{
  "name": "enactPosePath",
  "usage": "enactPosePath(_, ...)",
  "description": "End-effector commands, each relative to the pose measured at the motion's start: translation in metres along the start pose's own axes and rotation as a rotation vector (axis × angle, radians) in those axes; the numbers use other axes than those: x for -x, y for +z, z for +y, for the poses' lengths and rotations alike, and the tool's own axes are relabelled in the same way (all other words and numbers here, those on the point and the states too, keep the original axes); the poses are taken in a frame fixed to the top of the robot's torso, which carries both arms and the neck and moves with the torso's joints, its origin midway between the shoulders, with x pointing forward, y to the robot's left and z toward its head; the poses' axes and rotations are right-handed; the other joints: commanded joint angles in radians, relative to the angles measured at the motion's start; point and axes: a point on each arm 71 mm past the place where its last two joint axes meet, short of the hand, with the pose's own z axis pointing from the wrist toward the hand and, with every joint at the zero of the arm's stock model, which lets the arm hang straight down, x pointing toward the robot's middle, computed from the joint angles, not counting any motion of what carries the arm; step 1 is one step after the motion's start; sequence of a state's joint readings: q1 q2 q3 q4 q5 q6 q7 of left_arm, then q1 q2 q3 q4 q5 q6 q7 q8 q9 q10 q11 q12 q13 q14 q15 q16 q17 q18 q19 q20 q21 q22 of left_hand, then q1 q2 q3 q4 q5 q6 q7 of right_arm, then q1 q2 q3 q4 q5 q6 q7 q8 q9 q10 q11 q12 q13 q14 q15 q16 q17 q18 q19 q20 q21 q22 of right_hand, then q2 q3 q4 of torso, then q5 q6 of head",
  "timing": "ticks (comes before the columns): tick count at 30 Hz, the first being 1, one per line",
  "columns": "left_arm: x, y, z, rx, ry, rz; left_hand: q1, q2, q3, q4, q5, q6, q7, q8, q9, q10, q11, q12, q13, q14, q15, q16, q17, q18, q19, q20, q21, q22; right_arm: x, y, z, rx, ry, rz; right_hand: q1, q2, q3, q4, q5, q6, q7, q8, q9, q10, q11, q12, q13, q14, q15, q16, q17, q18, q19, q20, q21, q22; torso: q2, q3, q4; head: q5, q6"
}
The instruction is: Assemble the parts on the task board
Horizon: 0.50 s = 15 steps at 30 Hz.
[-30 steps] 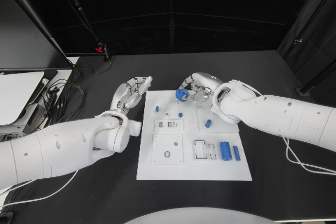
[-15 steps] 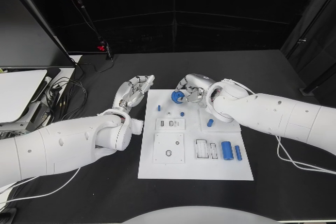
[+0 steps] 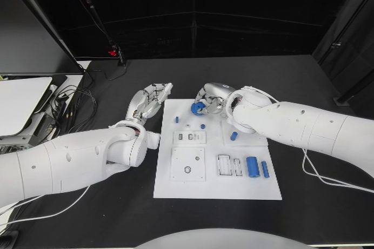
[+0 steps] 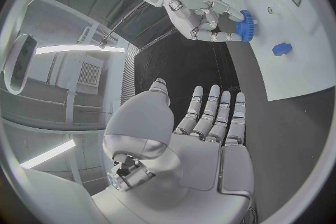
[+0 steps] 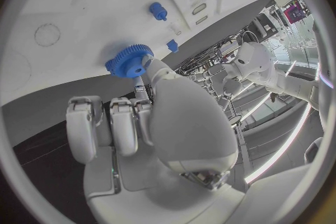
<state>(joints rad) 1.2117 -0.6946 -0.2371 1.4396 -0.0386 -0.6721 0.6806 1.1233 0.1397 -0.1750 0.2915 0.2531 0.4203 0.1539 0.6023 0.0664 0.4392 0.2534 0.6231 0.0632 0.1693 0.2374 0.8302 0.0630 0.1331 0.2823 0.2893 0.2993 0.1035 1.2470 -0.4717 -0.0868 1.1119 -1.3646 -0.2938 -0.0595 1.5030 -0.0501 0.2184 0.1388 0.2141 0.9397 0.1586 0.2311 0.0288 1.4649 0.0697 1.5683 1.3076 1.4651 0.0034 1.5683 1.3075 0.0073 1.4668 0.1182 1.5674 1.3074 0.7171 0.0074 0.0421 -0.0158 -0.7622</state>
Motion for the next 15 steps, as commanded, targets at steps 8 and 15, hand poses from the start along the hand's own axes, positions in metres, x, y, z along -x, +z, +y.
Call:
enactPosePath(8,-0.0008,-0.0019,-0.0187,-0.252,0.002,0.005,0.006,0.006,-0.004,0.000,0.006,0.010,0.135,-0.004,0.000,0.008,0.001,-0.003,0.000,0.010,0.000,-0.002,0.000,-0.010,0.007,0.001,0.005,0.001,-0.0032,0.0029,-0.0032,-0.035,-0.033,0.056,0.002,0.008,-0.002,-0.007,-0.001,0.123,-0.030,-0.006,0.054,0.106,-0.003,0.003,0.263,0.106,-0.003,0.002,0.263,-0.007,0.104,-0.006,0.003,0.263,0.000,-0.0002,-0.0007,0.001,-0.001)
enactPosePath(15,-0.0007,-0.0017,-0.0186,-0.251,0.002,0.005,0.006,0.007,-0.005,0.000,0.007,0.010,0.135,-0.004,0.000,0.008,0.001,-0.004,0.000,0.010,0.000,-0.002,0.000,-0.010,0.007,0.001,0.005,0.001,-0.0048,0.0039,-0.0018,-0.035,-0.035,0.070,-0.001,0.008,-0.003,-0.007,-0.003,0.123,-0.030,-0.010,0.053,0.106,-0.003,0.003,0.263,0.106,-0.002,0.002,0.263,-0.007,0.104,-0.006,0.003,0.263,0.000,0.0001,-0.0002,0.001,-0.001)
